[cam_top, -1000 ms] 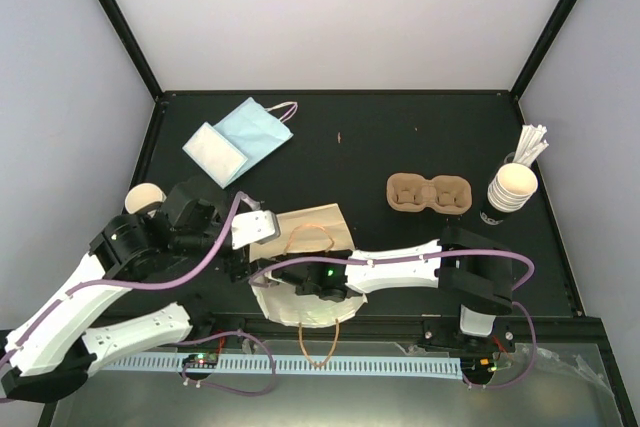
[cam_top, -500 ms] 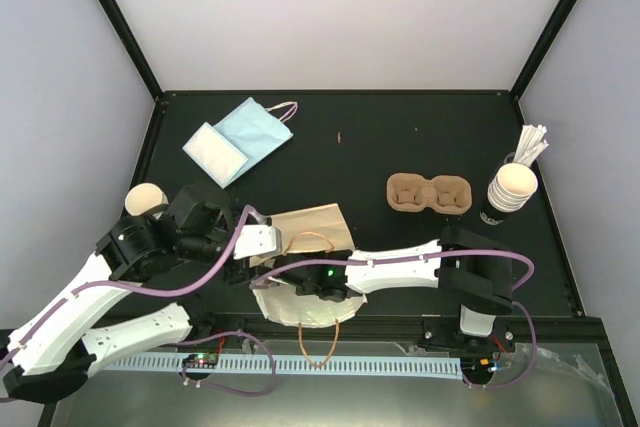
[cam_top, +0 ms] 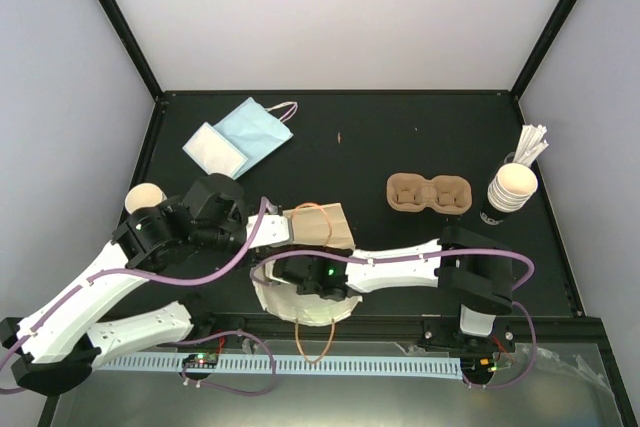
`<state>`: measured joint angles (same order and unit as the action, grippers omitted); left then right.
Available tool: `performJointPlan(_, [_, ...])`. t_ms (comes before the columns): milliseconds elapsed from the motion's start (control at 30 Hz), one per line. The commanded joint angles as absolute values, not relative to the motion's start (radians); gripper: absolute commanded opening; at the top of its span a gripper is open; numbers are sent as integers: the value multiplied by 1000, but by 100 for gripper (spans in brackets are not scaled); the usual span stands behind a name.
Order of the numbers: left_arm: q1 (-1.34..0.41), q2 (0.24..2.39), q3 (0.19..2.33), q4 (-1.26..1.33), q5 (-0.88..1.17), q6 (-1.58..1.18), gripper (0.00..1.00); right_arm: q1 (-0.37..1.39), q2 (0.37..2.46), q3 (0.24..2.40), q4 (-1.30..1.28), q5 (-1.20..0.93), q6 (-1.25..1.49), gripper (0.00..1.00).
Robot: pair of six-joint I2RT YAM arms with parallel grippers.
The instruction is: Pack the takeout coffee
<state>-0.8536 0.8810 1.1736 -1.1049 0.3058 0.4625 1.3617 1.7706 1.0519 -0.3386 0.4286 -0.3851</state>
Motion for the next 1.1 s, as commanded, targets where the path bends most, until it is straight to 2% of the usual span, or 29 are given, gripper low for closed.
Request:
performJointPlan(0, [-863,882,1202,-1090,243,494,4,1364,1747,1030,-291,428,-398,1])
performJointPlan(267, [-878,801,1141,-1046,324,527,2,1384,1718,1020,-213,404,-447,1])
performJointPlan(733, [-906,714,1026,-1015,492,544,2,1379,1921,1127,-262,487,-404,1])
performJointPlan(967, [-925,710,1012,-1024,574,545,2,1347,1953,1136,-278,559,-359,1])
performJointPlan(1067, [-926,706,1007,-1011,554,534,2,1350,1907,1096,-234,548,-378,1])
